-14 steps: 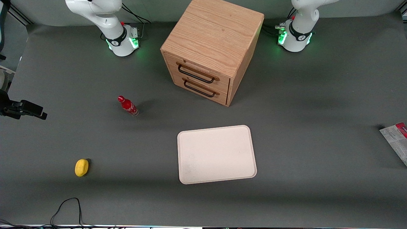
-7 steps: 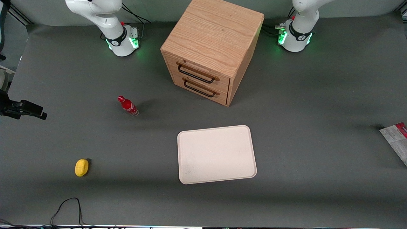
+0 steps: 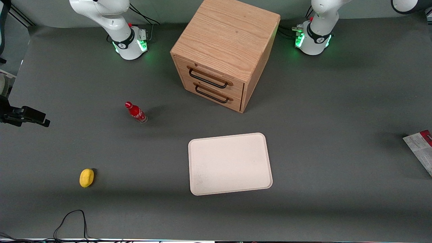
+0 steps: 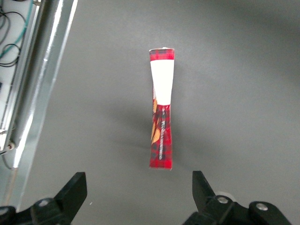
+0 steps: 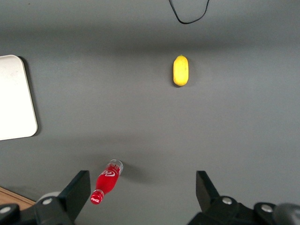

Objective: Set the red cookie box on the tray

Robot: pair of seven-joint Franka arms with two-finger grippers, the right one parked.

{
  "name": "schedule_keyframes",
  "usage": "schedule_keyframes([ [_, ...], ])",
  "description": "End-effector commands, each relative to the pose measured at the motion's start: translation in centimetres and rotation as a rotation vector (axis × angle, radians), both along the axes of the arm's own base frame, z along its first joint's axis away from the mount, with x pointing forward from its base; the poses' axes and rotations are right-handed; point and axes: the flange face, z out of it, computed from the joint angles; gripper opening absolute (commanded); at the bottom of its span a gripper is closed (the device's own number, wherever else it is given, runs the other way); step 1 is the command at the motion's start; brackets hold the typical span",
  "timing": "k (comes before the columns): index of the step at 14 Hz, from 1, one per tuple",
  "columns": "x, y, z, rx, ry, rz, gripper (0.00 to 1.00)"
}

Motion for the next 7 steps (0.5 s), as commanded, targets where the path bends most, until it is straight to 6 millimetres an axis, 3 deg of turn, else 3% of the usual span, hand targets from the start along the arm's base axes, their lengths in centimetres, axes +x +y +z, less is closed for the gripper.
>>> schedule_keyframes([
  [1,1.1,0.4,-2.8,-0.03,-0.006,0.045,1.0],
  [5,1.9,0.3,-10.4,-0.051,0.023,0.058,1.0],
  [7,1.1,0.5,-14.0,-0.054,0.026,0.051,1.0],
])
